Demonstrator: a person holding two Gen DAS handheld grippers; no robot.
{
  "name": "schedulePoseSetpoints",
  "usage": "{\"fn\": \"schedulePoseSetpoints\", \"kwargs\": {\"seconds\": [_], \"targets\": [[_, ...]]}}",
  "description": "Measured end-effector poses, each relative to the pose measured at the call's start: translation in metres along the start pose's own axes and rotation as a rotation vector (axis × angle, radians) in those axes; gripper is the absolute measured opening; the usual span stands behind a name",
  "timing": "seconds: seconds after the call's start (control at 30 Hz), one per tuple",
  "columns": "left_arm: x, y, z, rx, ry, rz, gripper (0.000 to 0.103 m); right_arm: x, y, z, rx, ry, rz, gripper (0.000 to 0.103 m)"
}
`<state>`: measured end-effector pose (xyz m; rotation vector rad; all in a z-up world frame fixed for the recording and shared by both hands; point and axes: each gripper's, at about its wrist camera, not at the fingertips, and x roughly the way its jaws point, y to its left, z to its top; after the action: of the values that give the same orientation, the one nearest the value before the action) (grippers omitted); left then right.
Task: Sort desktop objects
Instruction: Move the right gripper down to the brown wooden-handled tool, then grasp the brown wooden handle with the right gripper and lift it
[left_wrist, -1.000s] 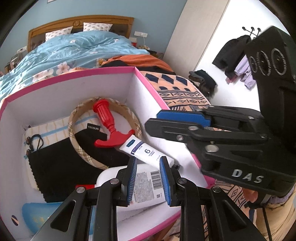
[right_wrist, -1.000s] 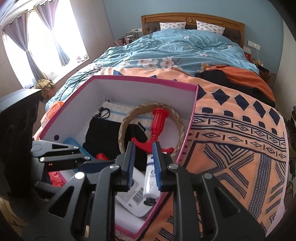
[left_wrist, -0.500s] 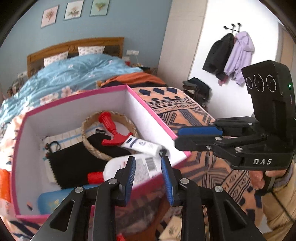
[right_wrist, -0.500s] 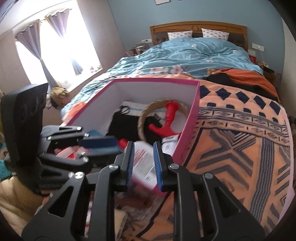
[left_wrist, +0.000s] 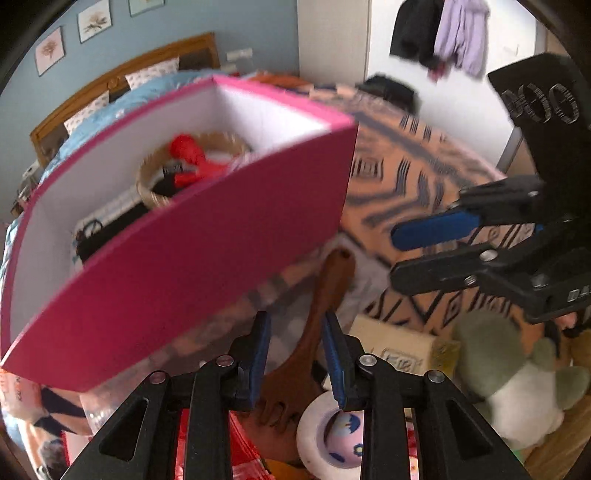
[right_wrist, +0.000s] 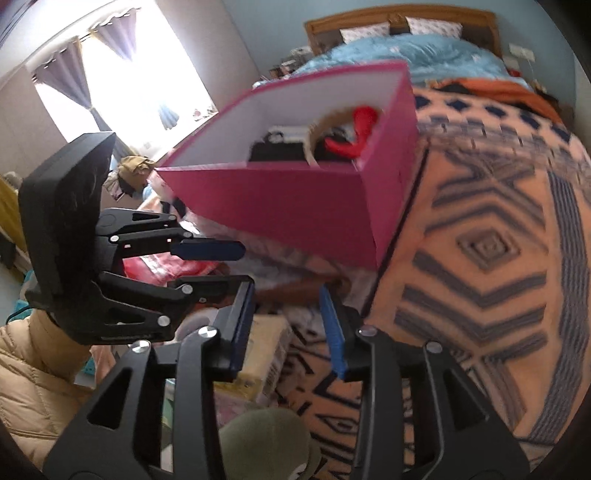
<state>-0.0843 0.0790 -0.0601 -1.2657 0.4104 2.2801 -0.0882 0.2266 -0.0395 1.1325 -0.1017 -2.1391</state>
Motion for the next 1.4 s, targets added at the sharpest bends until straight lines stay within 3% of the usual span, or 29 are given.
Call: {"fn": "schedulePoseSetpoints", "kwargs": {"seconds": [0.3, 0.93, 1.2, 1.4], "targets": [[0.023, -0.002, -0.001, 0.021, 0.09, -0.003, 0.028, 0.008, -0.015, -0.013, 0.089, -0.009, 0.036, 0.046], [0.028, -0.002, 0.003, 0.04, 0.114, -0.101, 0.025, 0.035, -0.019, -0.017, 0.165, 0.043, 0.108, 0.047], [0.025, 0.017, 0.001, -0.078, 0.1, -0.19, 0.017, 0.039, -0.031, -0.014, 0.241, 0.058, 0.157, 0.047], [0.017, 0.022, -0.004, -0.11, 0.082, -0.202, 0.017, 0.04, -0.032, -0.012, 0.259, 0.064, 0.18, 0.047]]}}
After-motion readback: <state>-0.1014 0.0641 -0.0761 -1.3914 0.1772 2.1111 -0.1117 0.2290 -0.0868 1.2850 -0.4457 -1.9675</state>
